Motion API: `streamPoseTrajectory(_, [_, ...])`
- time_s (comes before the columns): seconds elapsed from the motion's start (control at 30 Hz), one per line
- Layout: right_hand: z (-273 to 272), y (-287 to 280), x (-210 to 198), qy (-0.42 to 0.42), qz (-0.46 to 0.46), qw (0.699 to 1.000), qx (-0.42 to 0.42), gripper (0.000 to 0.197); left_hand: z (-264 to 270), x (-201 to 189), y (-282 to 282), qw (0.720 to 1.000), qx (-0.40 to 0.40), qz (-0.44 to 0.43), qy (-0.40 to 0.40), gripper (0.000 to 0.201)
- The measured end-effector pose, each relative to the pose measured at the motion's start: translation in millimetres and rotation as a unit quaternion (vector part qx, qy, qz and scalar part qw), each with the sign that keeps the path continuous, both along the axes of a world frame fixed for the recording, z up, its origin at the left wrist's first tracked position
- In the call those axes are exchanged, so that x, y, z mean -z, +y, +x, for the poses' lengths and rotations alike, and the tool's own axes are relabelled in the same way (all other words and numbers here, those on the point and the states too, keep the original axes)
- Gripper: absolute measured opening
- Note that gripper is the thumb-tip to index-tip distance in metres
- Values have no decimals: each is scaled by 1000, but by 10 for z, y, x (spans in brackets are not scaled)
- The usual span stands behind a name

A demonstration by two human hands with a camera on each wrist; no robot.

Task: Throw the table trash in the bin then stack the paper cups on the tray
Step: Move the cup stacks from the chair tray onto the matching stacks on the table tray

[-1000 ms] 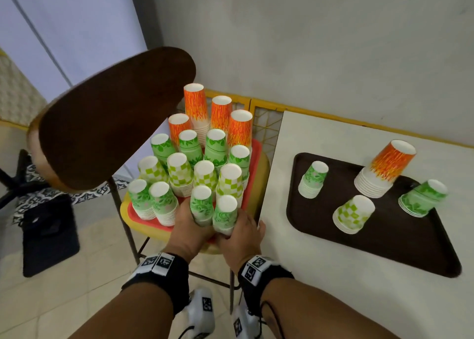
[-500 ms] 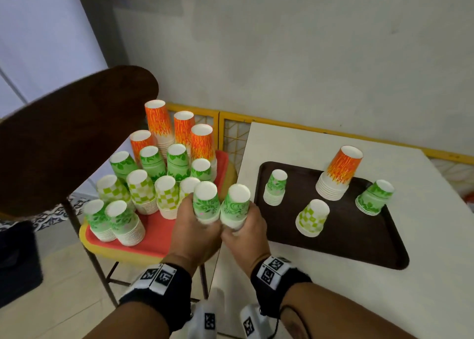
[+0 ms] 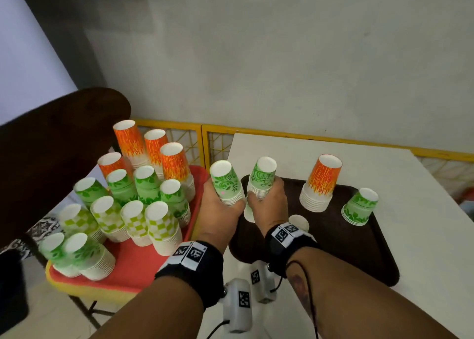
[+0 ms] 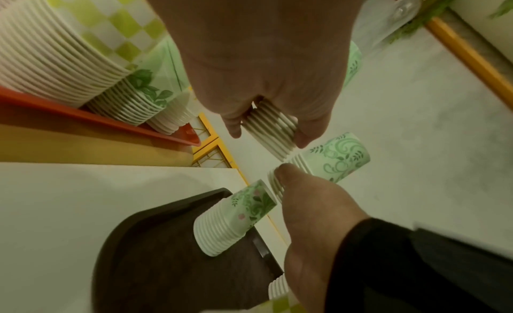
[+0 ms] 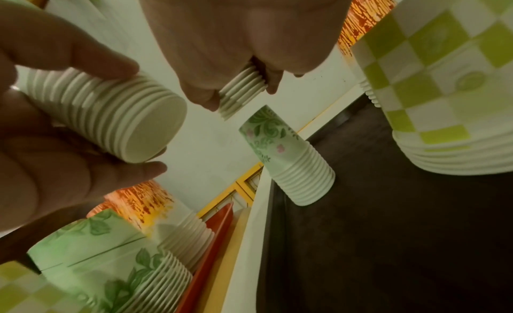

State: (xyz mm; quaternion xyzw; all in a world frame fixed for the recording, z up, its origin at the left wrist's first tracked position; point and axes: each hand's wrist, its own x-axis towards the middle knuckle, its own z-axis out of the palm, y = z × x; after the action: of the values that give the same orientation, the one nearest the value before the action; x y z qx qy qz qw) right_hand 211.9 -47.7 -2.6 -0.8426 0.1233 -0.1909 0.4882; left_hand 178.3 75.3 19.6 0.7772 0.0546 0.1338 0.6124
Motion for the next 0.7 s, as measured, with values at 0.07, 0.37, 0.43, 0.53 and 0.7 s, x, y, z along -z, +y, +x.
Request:
streamPoseTrajectory(0.07, [77, -6, -11, 2, 16, 1000, -7, 62, 125, -18, 8, 1000, -1, 9, -3, 48])
streamPoseTrajectory(0.37, [195, 79, 209, 53, 37, 998, -11, 53, 456, 51, 173, 1000, -5, -9, -20, 55])
streamPoseTrajectory(0.43, [173, 101, 323, 63, 41, 997, -2, 47, 494, 34, 193, 1000, -8, -9, -28, 55])
streamPoseTrajectory(0.53, [147, 104, 455, 99, 52, 994, 1, 46, 533, 0, 162, 999, 7, -7, -38, 53])
streamPoseTrajectory(0.7, [87, 85, 502, 159, 53, 986, -23, 59, 553, -112, 12, 998, 41, 5, -45, 54])
